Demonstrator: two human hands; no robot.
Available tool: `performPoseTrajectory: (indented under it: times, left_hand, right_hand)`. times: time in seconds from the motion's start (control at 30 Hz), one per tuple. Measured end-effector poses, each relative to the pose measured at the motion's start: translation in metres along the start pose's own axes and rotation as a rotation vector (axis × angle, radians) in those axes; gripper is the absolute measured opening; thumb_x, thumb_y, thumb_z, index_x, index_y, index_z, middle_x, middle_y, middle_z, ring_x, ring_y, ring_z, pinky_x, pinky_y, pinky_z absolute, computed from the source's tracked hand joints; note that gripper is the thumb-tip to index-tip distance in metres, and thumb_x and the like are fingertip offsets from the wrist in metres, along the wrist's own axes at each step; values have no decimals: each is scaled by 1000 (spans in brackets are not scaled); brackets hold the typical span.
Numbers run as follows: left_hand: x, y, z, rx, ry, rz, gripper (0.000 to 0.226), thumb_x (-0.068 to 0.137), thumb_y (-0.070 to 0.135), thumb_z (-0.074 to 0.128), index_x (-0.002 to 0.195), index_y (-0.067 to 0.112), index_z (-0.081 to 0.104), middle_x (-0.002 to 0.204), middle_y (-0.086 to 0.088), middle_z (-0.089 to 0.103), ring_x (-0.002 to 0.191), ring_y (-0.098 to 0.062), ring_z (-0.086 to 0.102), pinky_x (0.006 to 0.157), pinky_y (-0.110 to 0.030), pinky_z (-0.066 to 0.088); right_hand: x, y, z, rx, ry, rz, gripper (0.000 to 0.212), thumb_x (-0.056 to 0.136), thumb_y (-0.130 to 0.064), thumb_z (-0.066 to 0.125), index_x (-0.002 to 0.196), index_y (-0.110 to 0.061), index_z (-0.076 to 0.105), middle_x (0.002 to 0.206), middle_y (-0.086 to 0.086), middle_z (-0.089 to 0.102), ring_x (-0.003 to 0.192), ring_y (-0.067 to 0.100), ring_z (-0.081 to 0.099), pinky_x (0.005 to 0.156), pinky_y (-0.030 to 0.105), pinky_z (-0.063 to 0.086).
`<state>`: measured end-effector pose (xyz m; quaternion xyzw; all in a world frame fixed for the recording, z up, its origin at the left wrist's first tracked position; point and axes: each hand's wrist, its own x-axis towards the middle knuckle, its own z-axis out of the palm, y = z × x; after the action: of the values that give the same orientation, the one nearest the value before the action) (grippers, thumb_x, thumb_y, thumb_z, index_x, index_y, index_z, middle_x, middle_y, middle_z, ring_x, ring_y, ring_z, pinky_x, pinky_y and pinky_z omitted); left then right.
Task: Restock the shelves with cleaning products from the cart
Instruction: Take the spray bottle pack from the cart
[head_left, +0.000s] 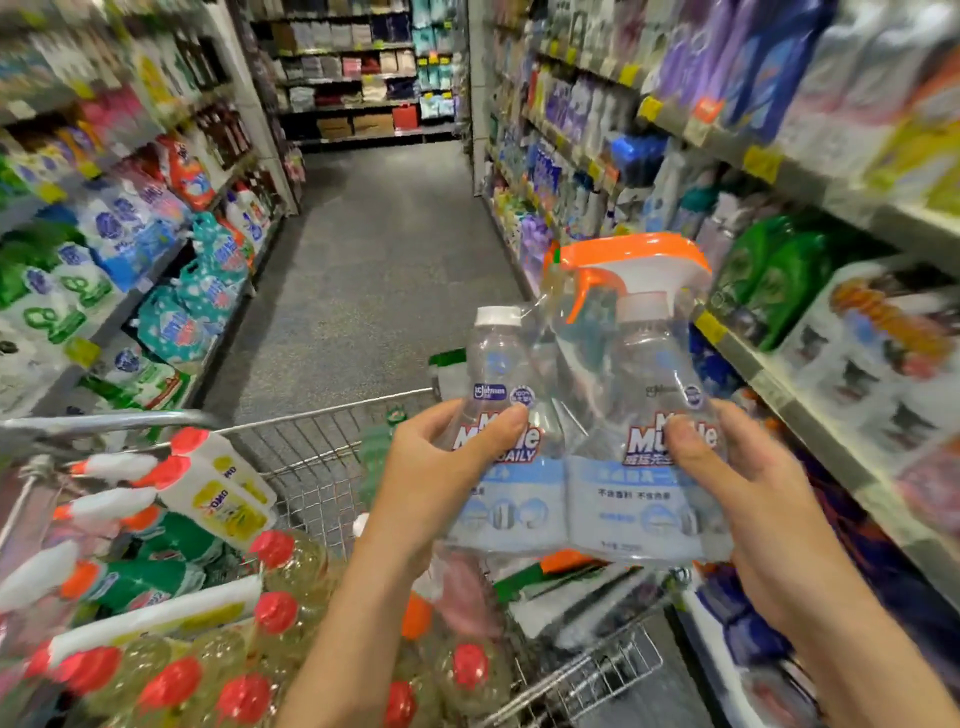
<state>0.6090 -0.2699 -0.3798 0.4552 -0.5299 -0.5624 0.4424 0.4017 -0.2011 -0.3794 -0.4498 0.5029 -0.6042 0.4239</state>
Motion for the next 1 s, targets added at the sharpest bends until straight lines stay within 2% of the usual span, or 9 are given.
performPoseTrajectory:
  times: [0.07, 0.13, 0.23, 0.43, 0.57, 0.7, 0.87, 1.0]
  left_hand:
    - [-17, 0, 9, 10, -101, 5, 30, 63, 50, 76, 88, 33, 75, 87, 2, 76, 84, -17, 72, 81, -41, 57]
    - [-36, -3, 21, 33, -216, 36, 35, 62, 53, 74, 88, 30, 76, 86, 3, 76, 82, -14, 72, 76, -31, 57]
    - [-68, -9, 46, 19, -377, 29, 33, 63, 48, 75, 85, 24, 76, 84, 4, 76, 75, -7, 70, 62, -17, 52]
    - [-139, -19, 120, -7, -779, 20, 38, 58, 52, 77, 86, 26, 77, 85, 0, 76, 77, -12, 71, 65, -23, 55]
    - [-191, -15, 171, -10, -1008, 90, 24, 66, 43, 78, 84, 27, 77, 83, 5, 76, 76, -4, 70, 64, -14, 51]
    - [-239, -14, 214, 7, -1165, 103, 26, 68, 40, 76, 89, 24, 76, 87, 4, 76, 82, -7, 70, 67, -14, 51]
    - [-293, -22, 260, 68, -1310, 120, 25, 71, 37, 80, 89, 21, 75, 91, 4, 76, 82, -4, 68, 72, -16, 51]
    - [-332, -32, 298, 105, -1338, 127, 16, 69, 33, 74, 83, 25, 75, 85, 10, 75, 76, 4, 66, 65, -8, 48]
  right_hand:
    - [-38, -7, -7, -24, 101, -33, 28, 77, -43, 64, 101, -32, 70, 102, -5, 73, 86, 11, 71, 58, 22, 56]
    - [-81, -12, -14, -17, 201, -57, 26, 80, -40, 64, 104, -30, 70, 100, -4, 73, 83, 13, 72, 56, 22, 55]
    - [-149, -18, -24, -54, 367, -73, 32, 80, -45, 67, 110, -32, 68, 104, -2, 73, 88, 15, 72, 62, 22, 55]
    - [-285, -35, -49, -132, 747, -52, 40, 79, -50, 70, 115, -33, 64, 114, -3, 71, 100, 18, 69, 74, 32, 57]
    - [-360, -49, -58, -131, 969, -147, 33, 79, -41, 69, 110, -30, 67, 110, -2, 72, 96, 11, 69, 71, 20, 55]
    - [-422, -58, -71, -165, 1096, -139, 49, 72, -57, 74, 113, -32, 65, 113, -2, 71, 102, 14, 68, 77, 23, 56]
    - [-486, -62, -98, -197, 1176, -133, 28, 80, -38, 66, 108, -36, 65, 111, -5, 71, 101, 11, 68, 77, 19, 54]
    - [-528, -58, -131, -208, 1179, -96, 25, 81, -30, 64, 106, -37, 64, 106, -5, 72, 99, 11, 67, 80, 20, 53]
